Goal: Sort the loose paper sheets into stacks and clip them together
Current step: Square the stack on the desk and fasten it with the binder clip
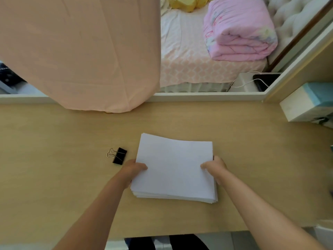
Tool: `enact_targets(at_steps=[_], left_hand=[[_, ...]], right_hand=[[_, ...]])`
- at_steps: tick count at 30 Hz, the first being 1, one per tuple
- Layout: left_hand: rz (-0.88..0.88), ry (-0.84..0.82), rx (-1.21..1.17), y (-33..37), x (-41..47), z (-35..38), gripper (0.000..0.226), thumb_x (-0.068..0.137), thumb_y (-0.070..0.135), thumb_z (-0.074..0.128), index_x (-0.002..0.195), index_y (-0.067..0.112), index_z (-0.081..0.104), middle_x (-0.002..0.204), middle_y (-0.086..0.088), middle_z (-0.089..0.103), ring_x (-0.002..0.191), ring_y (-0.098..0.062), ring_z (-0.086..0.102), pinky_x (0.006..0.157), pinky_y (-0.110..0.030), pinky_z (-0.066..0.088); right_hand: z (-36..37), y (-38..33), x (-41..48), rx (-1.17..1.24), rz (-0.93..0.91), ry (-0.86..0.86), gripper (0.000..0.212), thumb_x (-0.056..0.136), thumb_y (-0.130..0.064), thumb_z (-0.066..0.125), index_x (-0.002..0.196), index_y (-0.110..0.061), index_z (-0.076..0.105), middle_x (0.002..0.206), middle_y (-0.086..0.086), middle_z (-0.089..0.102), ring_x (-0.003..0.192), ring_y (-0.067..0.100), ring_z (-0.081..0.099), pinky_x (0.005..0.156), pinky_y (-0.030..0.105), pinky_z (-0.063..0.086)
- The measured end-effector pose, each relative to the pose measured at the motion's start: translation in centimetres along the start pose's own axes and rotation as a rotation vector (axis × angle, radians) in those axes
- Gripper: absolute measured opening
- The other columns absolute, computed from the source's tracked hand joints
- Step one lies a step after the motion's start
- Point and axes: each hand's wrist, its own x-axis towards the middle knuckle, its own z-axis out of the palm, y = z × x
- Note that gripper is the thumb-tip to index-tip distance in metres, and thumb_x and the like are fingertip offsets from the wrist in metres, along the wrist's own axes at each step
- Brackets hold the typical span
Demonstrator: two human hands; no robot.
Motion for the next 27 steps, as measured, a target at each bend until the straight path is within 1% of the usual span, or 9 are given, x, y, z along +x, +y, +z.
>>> enact_targets(at_steps=[2, 4, 7, 10, 14, 17, 19, 23, 27], left_hand=[[0.025, 0.044, 0.031, 0.5, -0.2, 0.4, 0.032, 0.077, 0.007, 0.068, 0.108, 0.003, 0.064, 0.095, -0.010, 0.069, 0.081, -0.026, 0.066, 0.068, -0.032, 0.053], [0.085, 0.074, 0.087, 1.2, -0.5, 0.8, 0.046, 0.067, 0.014, 0.064, 0.112, 0.006, 0.063, 0.103, -0.010, 0.069, 0.090, -0.027, 0.066, 0.079, -0.038, 0.055], [0.296, 0.201, 0.095, 2.9, -2.3, 1.6, 0.033, 0.084, 0.007, 0.058, 0.114, 0.019, 0.054, 0.107, -0.001, 0.064, 0.095, -0.021, 0.061, 0.081, -0.036, 0.050], [0.530, 0.326, -0.030, 3.9, -3.5, 2.7, 0.042, 0.088, 0.004, 0.057, 0.119, 0.030, 0.048, 0.109, 0.010, 0.061, 0.099, -0.011, 0.059, 0.083, -0.033, 0.050], [0.639, 0.369, -0.186, 4.3, -4.2, 4.0, 0.049, 0.085, 0.003, 0.068, 0.123, 0.030, 0.052, 0.112, 0.013, 0.064, 0.104, -0.004, 0.062, 0.087, -0.031, 0.051], [0.665, 0.348, -0.250, 4.0, -4.3, 3.7, 0.059, 0.074, 0.020, 0.083, 0.126, 0.031, 0.057, 0.115, 0.010, 0.067, 0.107, -0.009, 0.064, 0.087, -0.033, 0.053], [0.722, 0.377, -0.257, 4.1, -4.5, 3.0, 0.061, 0.065, 0.037, 0.083, 0.121, 0.032, 0.057, 0.116, 0.005, 0.067, 0.106, -0.016, 0.064, 0.087, -0.035, 0.054], [0.929, 0.431, -0.319, 5.0, -6.0, 3.8, 0.048, 0.081, 0.043, 0.063, 0.120, 0.017, 0.056, 0.112, -0.004, 0.069, 0.104, -0.014, 0.061, 0.087, -0.020, 0.046], [0.820, 0.561, -0.453, 6.2, -6.1, 4.9, 0.021, 0.092, 0.035, 0.058, 0.096, 0.018, 0.069, 0.104, 0.004, 0.071, 0.101, -0.009, 0.060, 0.085, -0.027, 0.039]], right_hand=[[0.3, 0.0, -0.5, 0.023, -0.003, 0.020, 0.033, 0.082, -0.005, 0.060, 0.114, -0.011, 0.053, 0.110, 0.008, 0.064, 0.097, 0.028, 0.063, 0.086, 0.042, 0.055], [0.5, -0.5, -1.0, 0.011, -0.079, 0.063, 0.034, 0.081, -0.005, 0.055, 0.114, -0.012, 0.055, 0.110, 0.007, 0.064, 0.097, 0.029, 0.063, 0.087, 0.042, 0.055], [-0.2, -2.5, -2.7, 0.087, -0.288, 0.183, 0.028, 0.085, -0.004, 0.056, 0.110, -0.015, 0.051, 0.106, 0.005, 0.063, 0.094, 0.026, 0.061, 0.080, 0.033, 0.049], [-1.4, -4.3, -4.6, 0.283, -0.504, 0.252, 0.036, 0.086, 0.001, 0.059, 0.113, -0.022, 0.049, 0.102, -0.003, 0.061, 0.090, 0.017, 0.061, 0.073, 0.027, 0.045], [-1.9, -4.2, -5.3, 0.421, -0.597, 0.213, 0.048, 0.082, 0.007, 0.060, 0.119, -0.024, 0.053, 0.104, -0.007, 0.064, 0.092, 0.009, 0.062, 0.074, 0.018, 0.046], [-2.6, -3.4, -4.6, 0.399, -0.654, 0.157, 0.039, 0.072, -0.003, 0.058, 0.102, -0.027, 0.055, 0.093, -0.006, 0.064, 0.080, 0.007, 0.060, 0.069, 0.022, 0.048], [-3.1, -3.3, -4.1, 0.410, -0.687, 0.155, 0.039, 0.066, -0.009, 0.055, 0.100, -0.027, 0.054, 0.089, -0.009, 0.061, 0.076, 0.001, 0.058, 0.069, 0.019, 0.047], [-2.6, -3.2, -3.9, 0.402, -0.765, 0.160, 0.053, 0.065, -0.007, 0.054, 0.116, -0.017, 0.049, 0.100, -0.012, 0.056, 0.082, -0.008, 0.056, 0.072, 0.009, 0.044], [-2.9, -3.2, -3.4, 0.388, -0.764, 0.151, 0.047, 0.061, -0.006, 0.050, 0.107, -0.019, 0.056, 0.092, -0.006, 0.061, 0.076, -0.001, 0.058, 0.068, 0.012, 0.046]])
